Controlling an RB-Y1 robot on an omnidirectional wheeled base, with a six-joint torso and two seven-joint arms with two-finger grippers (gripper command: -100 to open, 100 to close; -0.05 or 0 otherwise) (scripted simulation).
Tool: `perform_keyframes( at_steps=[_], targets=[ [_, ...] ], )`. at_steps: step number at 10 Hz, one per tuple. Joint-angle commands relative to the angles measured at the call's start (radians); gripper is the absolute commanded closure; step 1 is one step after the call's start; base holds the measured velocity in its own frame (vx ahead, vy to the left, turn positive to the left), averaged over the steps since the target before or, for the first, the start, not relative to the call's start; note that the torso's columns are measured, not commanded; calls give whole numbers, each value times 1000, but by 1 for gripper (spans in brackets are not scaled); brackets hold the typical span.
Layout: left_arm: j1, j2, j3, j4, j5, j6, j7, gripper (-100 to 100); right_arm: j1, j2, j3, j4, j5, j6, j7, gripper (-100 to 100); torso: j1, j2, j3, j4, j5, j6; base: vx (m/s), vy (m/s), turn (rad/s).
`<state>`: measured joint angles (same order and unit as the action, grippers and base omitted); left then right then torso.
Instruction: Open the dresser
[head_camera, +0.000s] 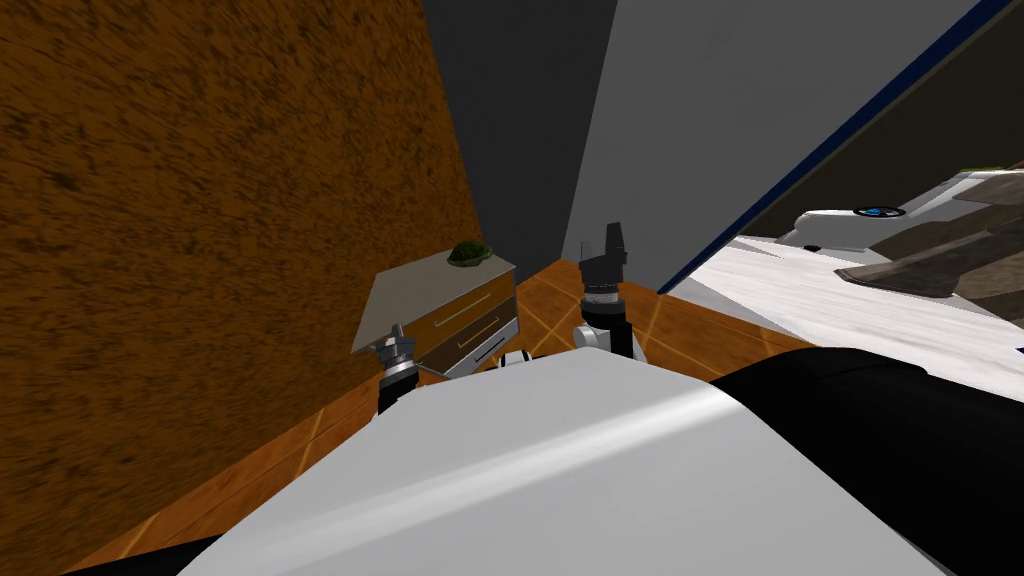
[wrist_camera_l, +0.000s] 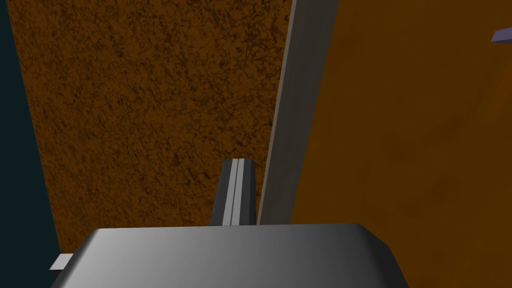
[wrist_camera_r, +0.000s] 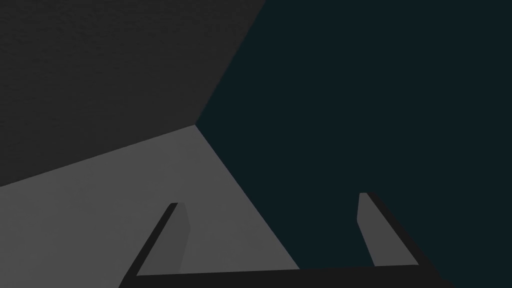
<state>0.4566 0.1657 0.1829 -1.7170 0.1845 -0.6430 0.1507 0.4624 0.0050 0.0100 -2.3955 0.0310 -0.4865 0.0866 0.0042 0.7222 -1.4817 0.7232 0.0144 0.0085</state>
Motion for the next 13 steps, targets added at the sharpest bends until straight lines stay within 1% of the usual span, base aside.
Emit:
perform_keyframes(
  at_steps=[1,3,4,6,7,9,12,13],
  targets=[
    [2,-23,-12,49,5,21,1,-100,0,0,0,0,0,0,0,0,1,-1,-1,-1,1,2,59,-65,37],
    [2,-23,-12,49,5,21,1,-100,0,0,0,0,0,0,0,0,0,-5,-2,-4,3,3,16,-38,29],
    [-1,-33,-8,70,12,21,3,-100,0,0,0,0,0,0,0,0,1,-5,-2,-4,4,4,9,-52,31],
    [-1,-33,-8,70,12,21,3,-100,0,0,0,0,0,0,0,0,1,-8,-3,-7,7,3,4,-61,-7],
    [-6,-61,1,107,26,20,8,-100,0,0,0,0,0,0,0,0,2,-4,-4,1,-2,0,4,-123,50],
    [-10,-105,8,137,37,20,12,-100,0,0,0,0,0,0,0,0,-6,8,2,12,-14,-7,67,-151,67],
    [-14,-190,14,164,46,19,15,-100,0,0,0,0,0,0,0,0,-2,20,8,16,-14,-8,40,-77,29],
    [-14,-207,15,167,47,19,15,-100,0,0,0,0,0,0,0,0,-1,19,8,16,-14,-8,3,-25,10]
  ],
)
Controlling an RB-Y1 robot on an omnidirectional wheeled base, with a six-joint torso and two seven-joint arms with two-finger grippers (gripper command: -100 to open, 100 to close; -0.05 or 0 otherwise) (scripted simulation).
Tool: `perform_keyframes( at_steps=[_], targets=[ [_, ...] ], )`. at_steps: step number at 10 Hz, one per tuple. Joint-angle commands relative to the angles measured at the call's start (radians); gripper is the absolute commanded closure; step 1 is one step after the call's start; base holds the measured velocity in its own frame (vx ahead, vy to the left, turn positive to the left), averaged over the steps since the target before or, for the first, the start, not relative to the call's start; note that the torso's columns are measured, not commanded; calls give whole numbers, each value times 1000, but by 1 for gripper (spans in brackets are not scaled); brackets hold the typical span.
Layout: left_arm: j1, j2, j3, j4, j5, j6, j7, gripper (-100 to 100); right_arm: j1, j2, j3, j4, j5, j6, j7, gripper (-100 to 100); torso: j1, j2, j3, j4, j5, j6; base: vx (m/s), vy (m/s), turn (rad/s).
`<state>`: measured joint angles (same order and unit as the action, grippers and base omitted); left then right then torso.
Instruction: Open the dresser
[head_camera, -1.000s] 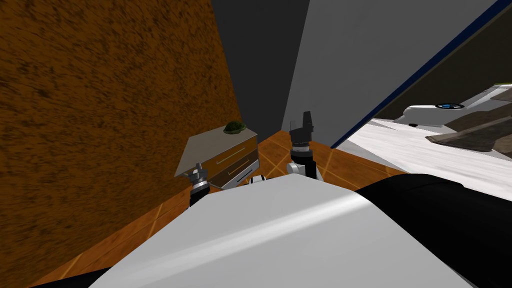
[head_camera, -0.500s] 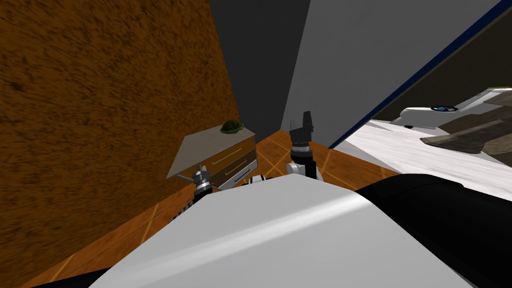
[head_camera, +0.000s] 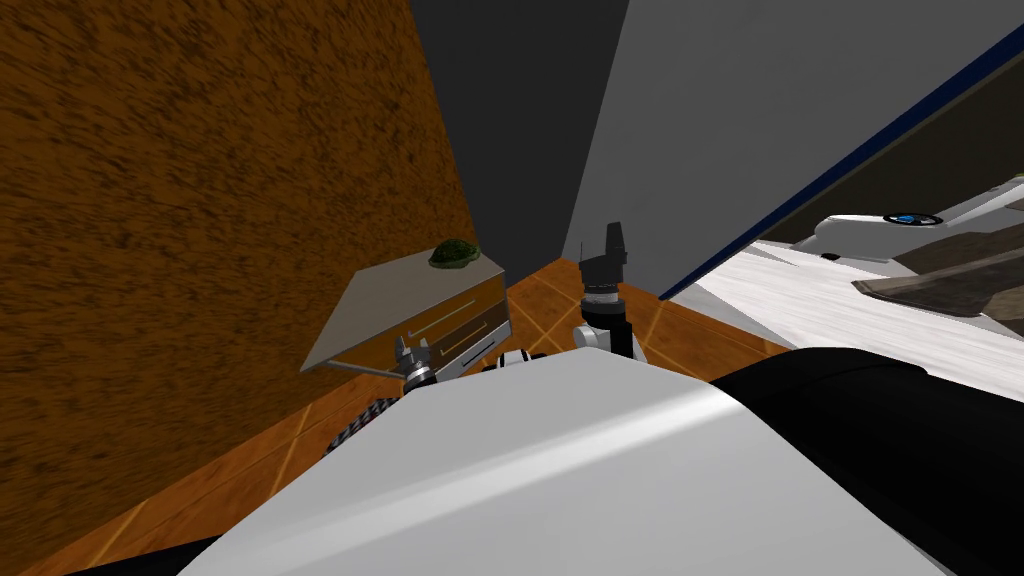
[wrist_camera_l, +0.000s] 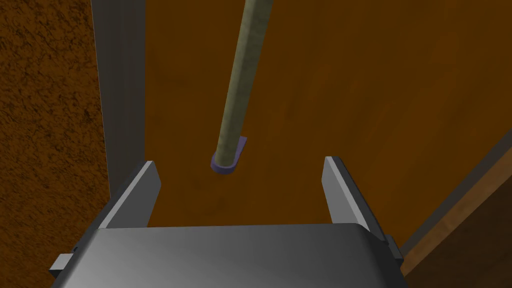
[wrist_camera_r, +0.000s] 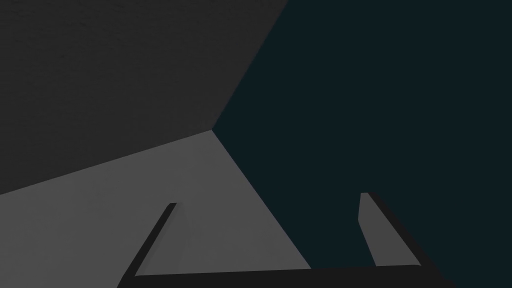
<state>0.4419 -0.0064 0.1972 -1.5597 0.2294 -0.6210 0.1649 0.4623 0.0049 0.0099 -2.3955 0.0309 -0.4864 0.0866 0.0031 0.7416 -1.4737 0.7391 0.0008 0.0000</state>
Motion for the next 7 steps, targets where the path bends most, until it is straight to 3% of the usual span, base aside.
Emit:
perform_keyframes(
  at_steps=[1,3,4,5,7],
  targets=[
    [2,-25,-1,-1,1,3,-1,-100,0,0,0,0,0,0,0,0,0,-1,-1,0,0,0,-1,-10,1],
    [14,-25,6,-47,7,40,-3,-100,0,0,0,0,0,0,0,0,-1,-6,-3,-2,0,0,57,12,-14],
    [14,-26,4,-39,5,30,-3,-100,0,0,0,0,0,0,0,0,-2,-7,-5,-2,-1,0,35,8,-2],
    [6,-27,1,-13,2,12,-2,100,0,0,0,0,0,0,0,0,-3,-4,-3,-1,-1,0,-23,-7,17],
    [1,-25,5,-24,2,5,-3,100,0,0,0,0,0,0,0,0,-1,-3,0,-6,6,3,-51,-10,21]
  ],
)
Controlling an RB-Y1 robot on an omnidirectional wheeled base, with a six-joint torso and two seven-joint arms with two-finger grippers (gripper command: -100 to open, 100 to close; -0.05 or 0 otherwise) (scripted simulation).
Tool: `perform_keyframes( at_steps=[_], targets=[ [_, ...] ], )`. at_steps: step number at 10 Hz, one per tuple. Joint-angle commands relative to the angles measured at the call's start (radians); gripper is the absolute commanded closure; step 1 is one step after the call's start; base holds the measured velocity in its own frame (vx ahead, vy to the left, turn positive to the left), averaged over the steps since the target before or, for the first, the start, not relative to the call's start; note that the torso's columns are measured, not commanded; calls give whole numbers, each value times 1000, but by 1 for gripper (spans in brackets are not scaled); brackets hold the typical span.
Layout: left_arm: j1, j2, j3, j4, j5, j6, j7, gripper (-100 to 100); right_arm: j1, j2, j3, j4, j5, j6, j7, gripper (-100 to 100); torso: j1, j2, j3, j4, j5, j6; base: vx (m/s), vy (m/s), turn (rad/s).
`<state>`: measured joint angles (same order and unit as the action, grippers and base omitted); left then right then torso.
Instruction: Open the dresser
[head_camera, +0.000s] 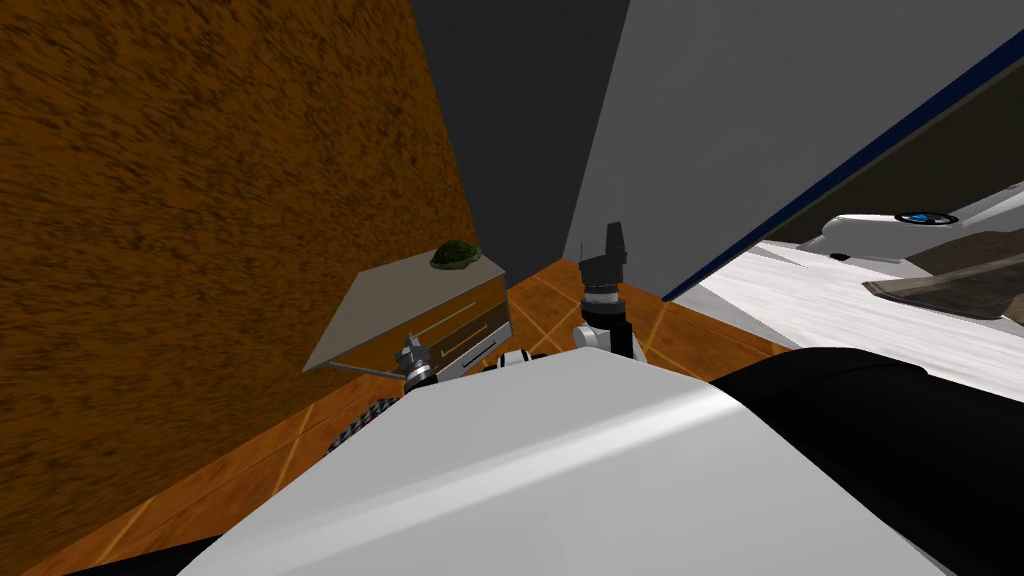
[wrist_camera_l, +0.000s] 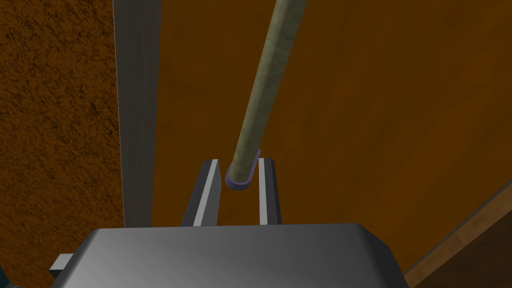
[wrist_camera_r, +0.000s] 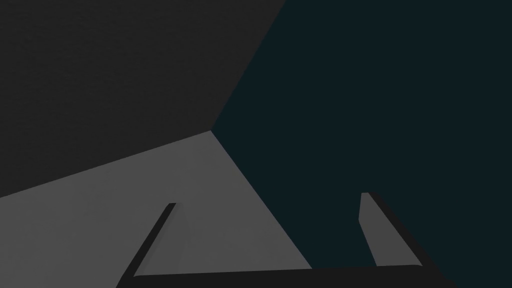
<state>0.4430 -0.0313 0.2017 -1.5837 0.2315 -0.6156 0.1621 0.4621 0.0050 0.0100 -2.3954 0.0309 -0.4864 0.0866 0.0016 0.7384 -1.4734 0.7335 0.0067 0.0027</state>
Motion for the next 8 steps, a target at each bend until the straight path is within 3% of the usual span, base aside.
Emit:
perform_keyframes(
  at_steps=[1,4,8],
  targets=[
    [17,0,-5,-19,0,15,2,100,0,0,0,0,0,0,0,0,2,-4,-4,2,-3,-2,-99,-59,-2],
    [41,0,-11,-52,1,42,4,100,0,0,0,0,0,0,0,0,-1,0,-1,3,-5,-2,-162,-88,5],
    [58,-1,-20,-61,-1,35,7,100,0,0,0,0,0,0,0,0,-3,0,-2,3,-5,-2,-138,-83,11]
  ],
)
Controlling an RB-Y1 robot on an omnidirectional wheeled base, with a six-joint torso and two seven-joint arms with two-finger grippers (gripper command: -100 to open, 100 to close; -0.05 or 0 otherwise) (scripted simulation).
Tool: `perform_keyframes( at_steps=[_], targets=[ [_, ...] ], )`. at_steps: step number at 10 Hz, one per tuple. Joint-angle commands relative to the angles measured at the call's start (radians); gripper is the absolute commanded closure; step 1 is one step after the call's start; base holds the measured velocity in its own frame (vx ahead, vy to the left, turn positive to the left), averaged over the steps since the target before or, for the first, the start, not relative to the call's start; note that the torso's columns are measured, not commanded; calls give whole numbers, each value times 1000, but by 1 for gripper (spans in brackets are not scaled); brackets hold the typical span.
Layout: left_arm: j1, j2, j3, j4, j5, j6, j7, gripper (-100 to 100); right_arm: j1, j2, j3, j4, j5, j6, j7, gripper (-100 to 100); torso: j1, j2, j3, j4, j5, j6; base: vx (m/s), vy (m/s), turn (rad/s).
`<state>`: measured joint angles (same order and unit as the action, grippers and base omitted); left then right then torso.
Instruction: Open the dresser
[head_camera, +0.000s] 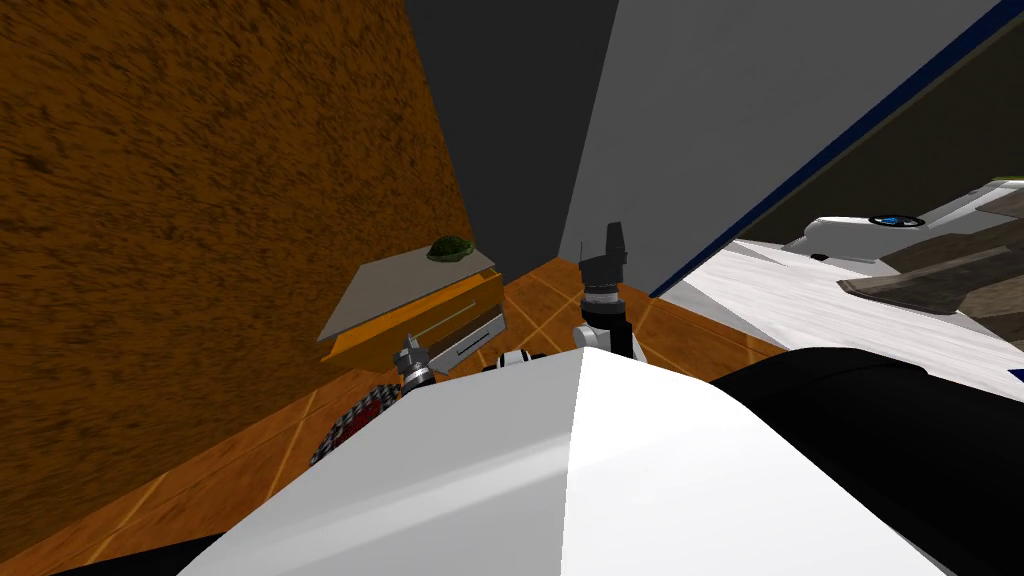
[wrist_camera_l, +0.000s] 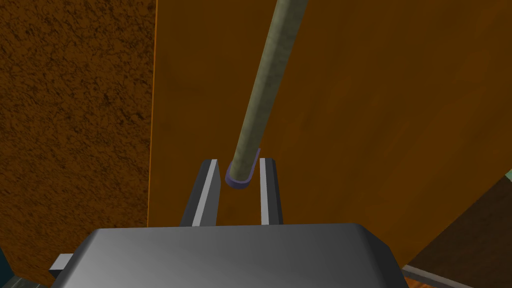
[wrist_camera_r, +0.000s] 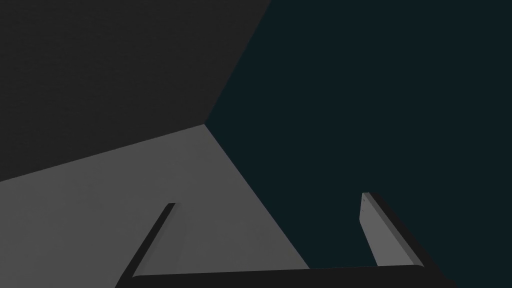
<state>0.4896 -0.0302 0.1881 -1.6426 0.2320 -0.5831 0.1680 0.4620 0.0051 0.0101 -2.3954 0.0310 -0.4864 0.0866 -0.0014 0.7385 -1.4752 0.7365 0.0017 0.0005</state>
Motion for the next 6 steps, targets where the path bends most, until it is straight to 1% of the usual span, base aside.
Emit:
perform_keyframes(
  at_steps=[1,2,3,6],
  targets=[
    [17,-3,-9,-6,-2,3,2,100,0,0,0,0,0,0,0,0,0,0,0,0,0,1,-167,-100,13],
    [13,-1,-5,-5,-1,-2,2,100,0,0,0,0,0,0,0,0,1,-3,-1,0,0,2,-79,-48,9],
    [25,-2,-10,-9,-2,-2,3,100,0,0,0,0,0,0,0,0,4,-7,-5,0,-1,1,-108,-55,10],
    [40,-2,-19,-17,-5,-4,6,100,0,0,0,0,0,0,0,0,0,-1,0,0,1,2,-167,-88,11]
  ],
)
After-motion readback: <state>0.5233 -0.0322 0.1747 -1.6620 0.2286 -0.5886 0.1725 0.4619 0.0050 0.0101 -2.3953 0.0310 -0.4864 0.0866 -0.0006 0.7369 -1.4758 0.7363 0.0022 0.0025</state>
